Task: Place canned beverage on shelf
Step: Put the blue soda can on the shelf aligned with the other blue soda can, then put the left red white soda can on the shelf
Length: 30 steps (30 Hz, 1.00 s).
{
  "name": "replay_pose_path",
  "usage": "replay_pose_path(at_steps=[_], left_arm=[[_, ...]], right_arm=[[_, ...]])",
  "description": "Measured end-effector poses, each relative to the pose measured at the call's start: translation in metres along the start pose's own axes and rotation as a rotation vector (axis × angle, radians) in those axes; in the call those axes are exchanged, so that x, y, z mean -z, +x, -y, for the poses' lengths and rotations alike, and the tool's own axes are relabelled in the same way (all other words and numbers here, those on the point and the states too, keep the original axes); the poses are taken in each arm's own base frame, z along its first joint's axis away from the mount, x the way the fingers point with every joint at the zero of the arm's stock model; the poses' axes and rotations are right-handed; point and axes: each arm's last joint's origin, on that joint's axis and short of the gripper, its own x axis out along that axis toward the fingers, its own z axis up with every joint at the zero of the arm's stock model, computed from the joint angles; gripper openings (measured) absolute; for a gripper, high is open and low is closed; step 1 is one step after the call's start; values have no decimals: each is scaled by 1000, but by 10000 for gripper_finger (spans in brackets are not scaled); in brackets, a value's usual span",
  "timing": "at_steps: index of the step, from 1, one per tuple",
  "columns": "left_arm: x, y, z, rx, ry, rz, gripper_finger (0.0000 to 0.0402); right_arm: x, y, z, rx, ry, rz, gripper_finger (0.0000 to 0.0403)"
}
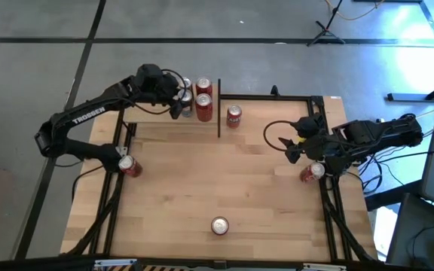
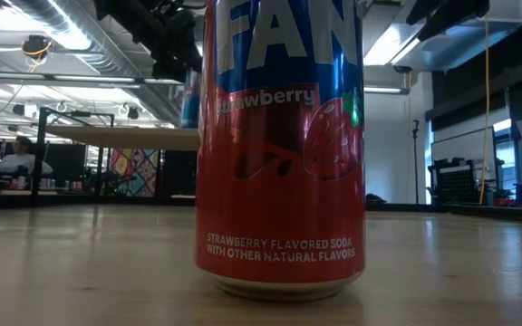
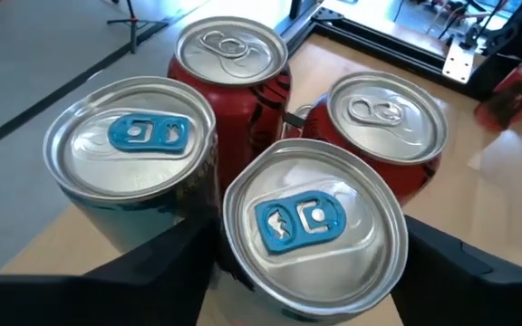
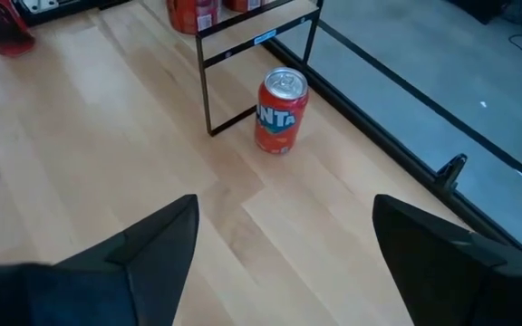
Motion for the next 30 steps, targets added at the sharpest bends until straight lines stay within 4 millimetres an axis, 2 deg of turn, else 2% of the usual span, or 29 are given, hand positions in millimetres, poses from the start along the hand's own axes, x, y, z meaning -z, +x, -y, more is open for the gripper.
replay_pose_path(at_steps=[7,10,20,24,27,30], left_arm=[[0,-1,0,5,0,5,284],[-4,-8,2,6,3,26,282],[-32,-70,14,28,1,185,282],[-31,-82,29,124,-22,210,282],[-27,-79,49,238,3,173,282],[-19,-71,68,313,27,122,282]], right_arm=[[0,0,0,1,-13,1,319],[0,0,0,1,-13,1,319],[-1,0,-2,-38,0,-7,319],[0,0,-4,-90,-4,-41,319],[1,1,-5,-104,-13,-71,319],[9,0,-2,-121,-30,-181,319]])
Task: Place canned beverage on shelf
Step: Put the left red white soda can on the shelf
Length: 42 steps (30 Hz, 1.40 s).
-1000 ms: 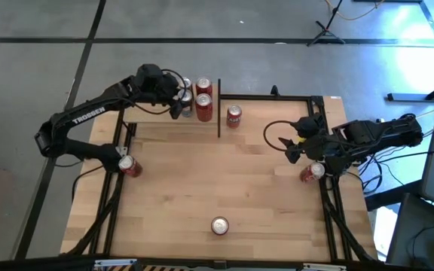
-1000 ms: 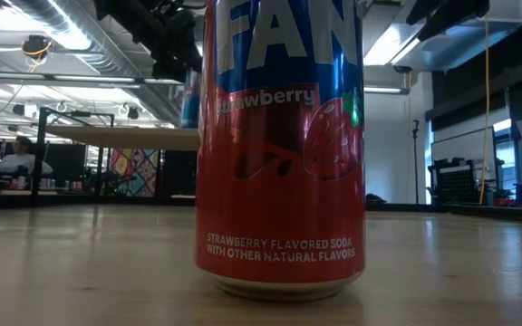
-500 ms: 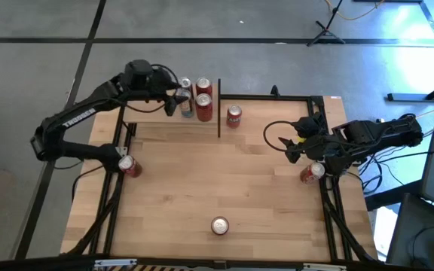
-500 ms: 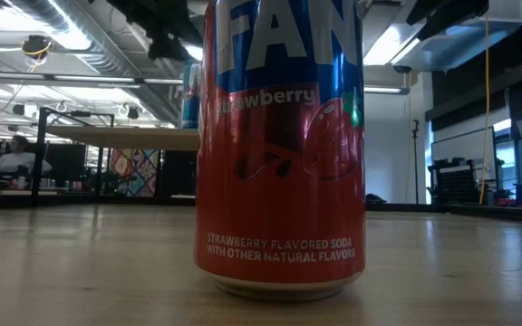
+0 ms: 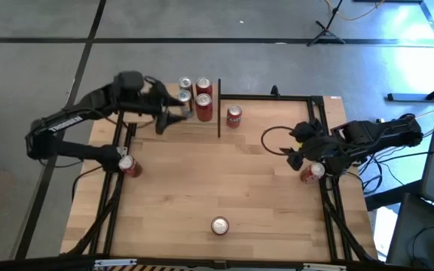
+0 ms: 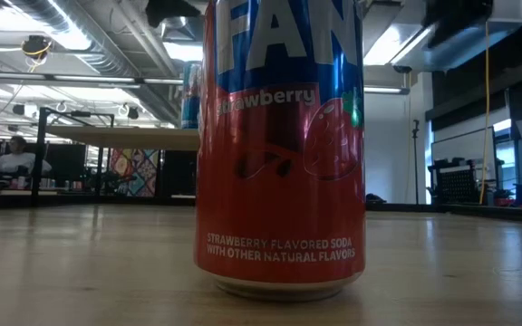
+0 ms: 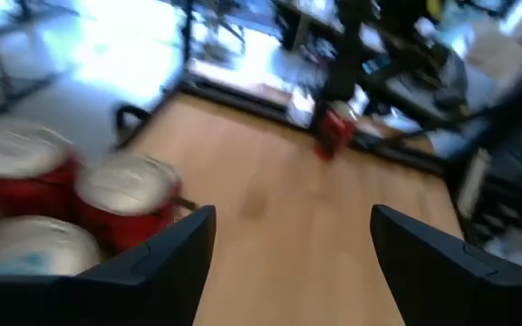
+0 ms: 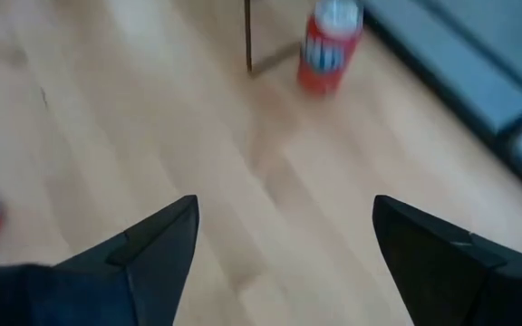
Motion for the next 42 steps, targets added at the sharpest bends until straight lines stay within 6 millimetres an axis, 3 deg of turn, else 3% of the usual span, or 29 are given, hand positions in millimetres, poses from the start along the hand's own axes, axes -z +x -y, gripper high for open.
replay_pose_path(at_steps=[6,11,23,30,36,39,42], left_arm=[[19,25,22,5,20,-97,282],[28,33,31,25,12,-173,282],[78,0,37,-112,-195,-701,273],[85,-6,39,-122,-212,-789,274],[93,-6,38,-133,-142,-922,328],[97,-4,34,-301,-167,-959,362],[101,-8,32,-353,-185,-1035,385]], right_arm=[[19,-3,14,73,76,-243,319],[18,-3,12,45,102,-250,319],[9,6,1,60,36,-145,319],[4,12,-6,59,-11,-94,319],[3,14,-8,63,-13,-95,319],[3,15,-9,64,-13,-96,319],[3,15,-9,71,-14,-93,319]])
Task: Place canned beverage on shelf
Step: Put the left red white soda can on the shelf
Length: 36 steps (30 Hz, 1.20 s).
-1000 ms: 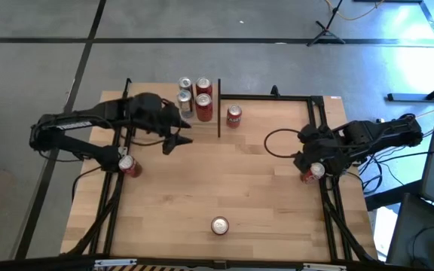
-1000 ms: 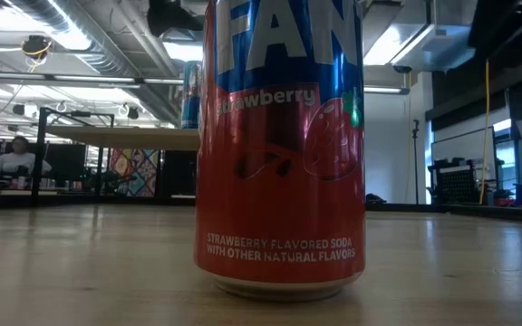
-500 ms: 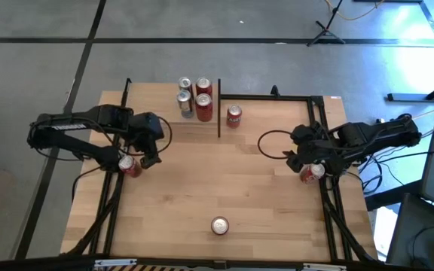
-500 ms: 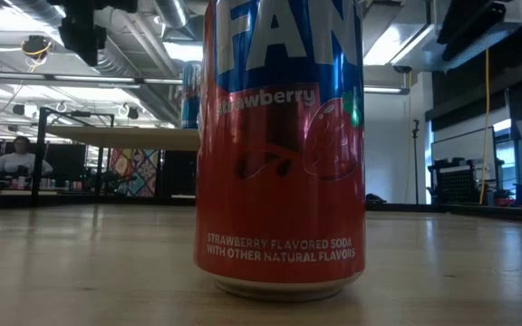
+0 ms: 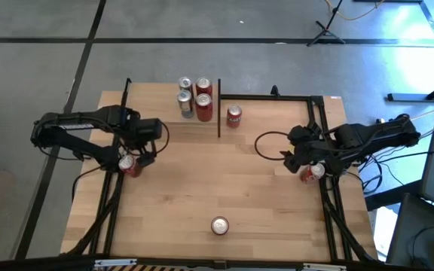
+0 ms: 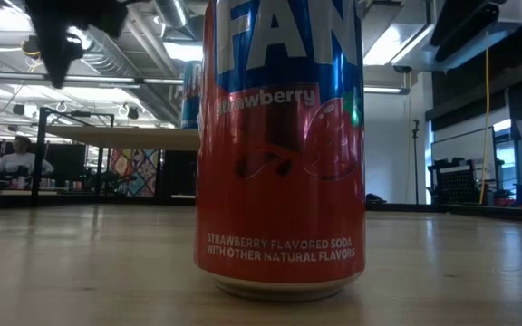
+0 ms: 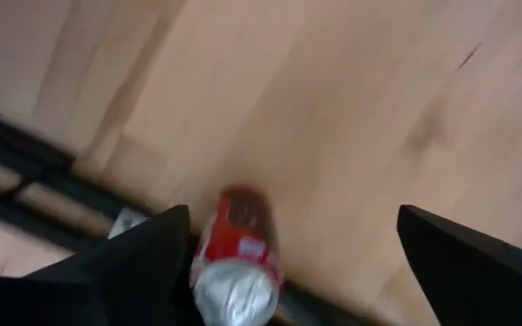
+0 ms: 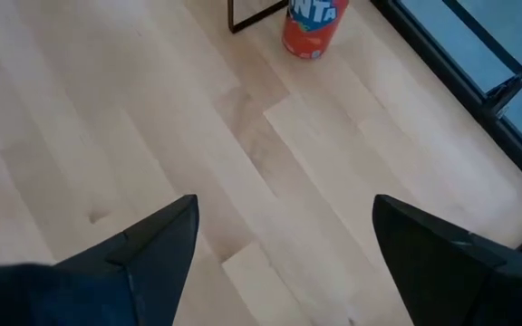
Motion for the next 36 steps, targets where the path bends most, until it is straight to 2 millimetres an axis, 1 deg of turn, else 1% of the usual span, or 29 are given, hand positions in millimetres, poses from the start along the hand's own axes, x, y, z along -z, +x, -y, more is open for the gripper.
replay_pose_path(at_steps=[4,8,10,14,18,21,25,31,36], left_arm=[[6,0,0,-27,-26,-44,397],[6,0,0,-36,-75,-36,398],[6,0,2,-37,-63,-33,398],[9,0,3,-47,64,-37,398],[20,2,-3,-2,190,-48,398],[29,7,-8,5,258,-54,398],[41,18,-16,-2,307,-64,398],[55,37,-25,-25,291,-108,398],[58,47,-27,-45,278,-142,398]], right_arm=[[0,0,0,4,1,6,319],[-1,1,-1,10,3,13,319],[-1,1,-1,10,4,17,319],[-1,1,-1,10,5,18,319],[-1,1,-1,8,14,16,319],[-1,1,-1,7,27,16,319],[-1,1,-1,7,29,16,319],[-1,1,-1,7,29,16,319],[-1,1,-1,8,28,17,319]])
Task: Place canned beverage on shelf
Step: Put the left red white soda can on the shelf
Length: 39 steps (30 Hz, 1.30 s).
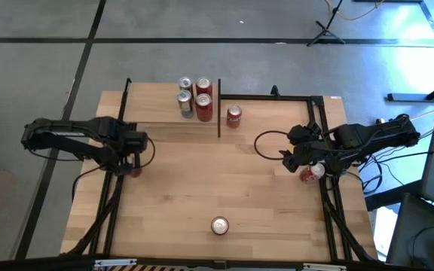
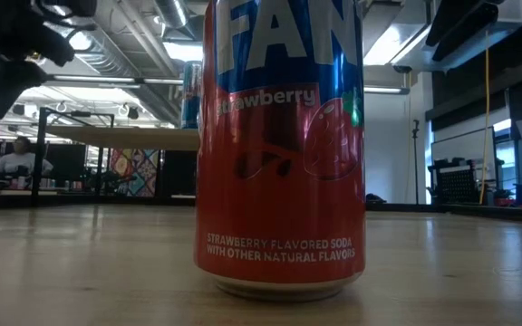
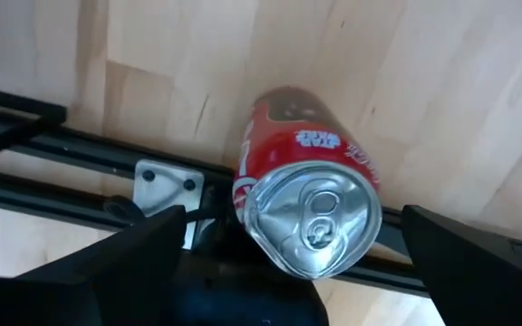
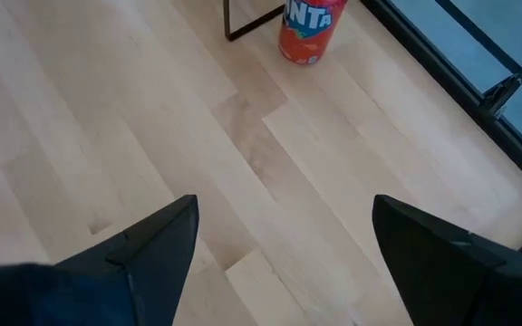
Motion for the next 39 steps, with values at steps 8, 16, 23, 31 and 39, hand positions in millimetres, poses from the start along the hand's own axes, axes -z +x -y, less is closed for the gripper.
replay_pose_path(at_steps=[8,16,23,31,39], left_arm=[[0,22,0,12,-6,-57,398],[-8,28,2,1,3,-57,398],[-15,34,3,-18,54,-114,360],[-17,36,3,-40,108,-132,262],[-39,5,11,-44,177,10,261]], right_arm=[[0,0,1,18,-1,17,319],[0,0,1,18,-1,18,319],[0,0,0,18,-1,17,319],[-1,0,1,28,-2,27,319],[-1,0,1,30,-30,28,319]])
